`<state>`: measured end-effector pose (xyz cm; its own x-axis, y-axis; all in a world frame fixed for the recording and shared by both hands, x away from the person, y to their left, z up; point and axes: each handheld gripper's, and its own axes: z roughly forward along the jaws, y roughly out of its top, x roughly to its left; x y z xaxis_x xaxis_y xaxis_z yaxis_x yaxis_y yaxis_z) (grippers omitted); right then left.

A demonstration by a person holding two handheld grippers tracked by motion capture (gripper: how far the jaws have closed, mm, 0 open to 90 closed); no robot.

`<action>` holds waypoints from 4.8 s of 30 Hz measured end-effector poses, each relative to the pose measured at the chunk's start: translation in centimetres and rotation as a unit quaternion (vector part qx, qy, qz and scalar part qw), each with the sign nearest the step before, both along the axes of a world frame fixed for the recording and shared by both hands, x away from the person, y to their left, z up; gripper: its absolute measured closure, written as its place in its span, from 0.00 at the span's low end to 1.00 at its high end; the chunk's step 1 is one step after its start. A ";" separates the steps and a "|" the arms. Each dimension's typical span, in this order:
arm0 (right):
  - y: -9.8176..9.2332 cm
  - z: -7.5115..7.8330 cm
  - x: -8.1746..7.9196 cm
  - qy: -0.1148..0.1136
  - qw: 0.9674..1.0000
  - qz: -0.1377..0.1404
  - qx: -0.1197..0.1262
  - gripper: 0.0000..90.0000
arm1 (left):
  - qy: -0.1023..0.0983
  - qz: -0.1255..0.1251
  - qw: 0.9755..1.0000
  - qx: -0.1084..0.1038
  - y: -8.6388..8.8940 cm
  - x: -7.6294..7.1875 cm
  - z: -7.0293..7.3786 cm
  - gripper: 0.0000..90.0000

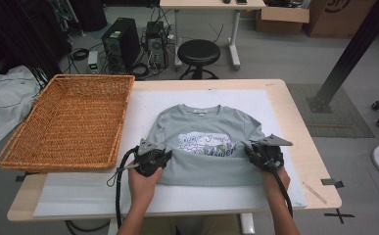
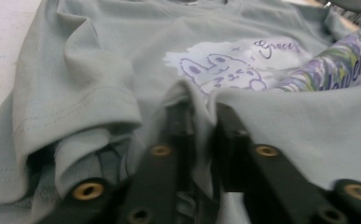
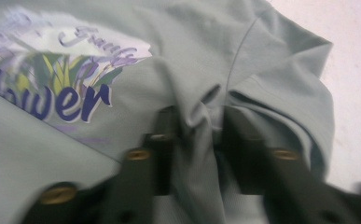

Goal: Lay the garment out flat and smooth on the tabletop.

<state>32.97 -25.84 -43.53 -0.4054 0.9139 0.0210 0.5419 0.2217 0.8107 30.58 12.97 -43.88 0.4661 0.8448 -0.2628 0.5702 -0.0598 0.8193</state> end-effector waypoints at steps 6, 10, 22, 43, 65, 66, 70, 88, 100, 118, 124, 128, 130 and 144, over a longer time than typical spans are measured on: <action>-3.5 0.9 -5.0 -0.018 1.000 -0.001 0.024 0.63 | 0.007 -0.018 0.999 -0.026 2.2 -3.3 -0.1 0.70; -4.8 -0.2 -7.1 0.014 0.999 0.015 0.044 0.65 | 0.017 -0.041 0.998 -0.036 2.7 -4.6 -1.1 0.69; -4.2 -0.7 -9.2 0.032 0.999 0.041 0.007 0.97 | 0.053 -0.069 0.996 0.016 1.4 -4.9 -1.7 0.98; -3.2 0.2 -10.8 0.030 0.998 0.048 0.027 0.60 | 0.037 -0.093 0.995 -0.019 1.6 -7.3 -1.0 0.63; -2.4 0.7 -14.6 0.087 0.990 0.107 0.004 0.78 | 0.079 -0.124 0.989 -0.032 4.1 -10.0 -0.3 0.85; -2.5 1.0 -14.2 0.080 0.992 0.097 0.017 0.75 | 0.072 -0.109 0.991 -0.033 4.1 -9.7 -0.2 0.83; -1.9 0.8 -11.7 0.060 0.996 0.057 0.023 0.64 | 0.051 -0.059 0.996 -0.038 2.9 -8.3 -0.2 0.77; -1.8 -0.9 -11.3 0.048 0.997 0.068 -0.011 0.86 | 0.066 -0.044 0.997 0.004 2.3 -8.3 -0.4 0.91; -0.7 -0.3 -7.0 0.030 0.999 0.014 0.018 0.61 | -0.007 0.013 1.000 0.004 1.2 -4.8 0.9 0.72; -5.1 -0.2 2.1 0.038 0.994 -0.057 -0.083 0.97 | 0.000 0.123 0.989 0.078 1.9 1.7 -0.7 0.91; -8.7 -0.1 3.9 0.044 0.987 -0.136 -0.078 0.96 | 0.010 0.155 0.983 0.095 2.2 2.7 -0.5 0.96; -9.7 0.4 3.8 0.043 0.986 -0.155 -0.033 0.71 | 0.004 0.145 0.986 0.085 2.1 2.5 -0.3 0.94; -9.7 1.3 3.0 -0.002 0.990 -0.144 -0.014 0.66 | -0.009 0.138 0.988 0.073 1.9 2.3 -0.1 0.91; -9.6 1.1 7.8 0.035 0.986 -0.086 -0.136 0.97 | 0.009 0.143 0.983 0.113 1.7 3.5 -0.7 0.94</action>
<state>40.82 -35.45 -42.48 -0.2507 0.9447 -0.2115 0.6421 0.3257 0.6940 34.10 14.70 -44.56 0.1976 0.9785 -0.0595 0.6037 -0.0736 0.7938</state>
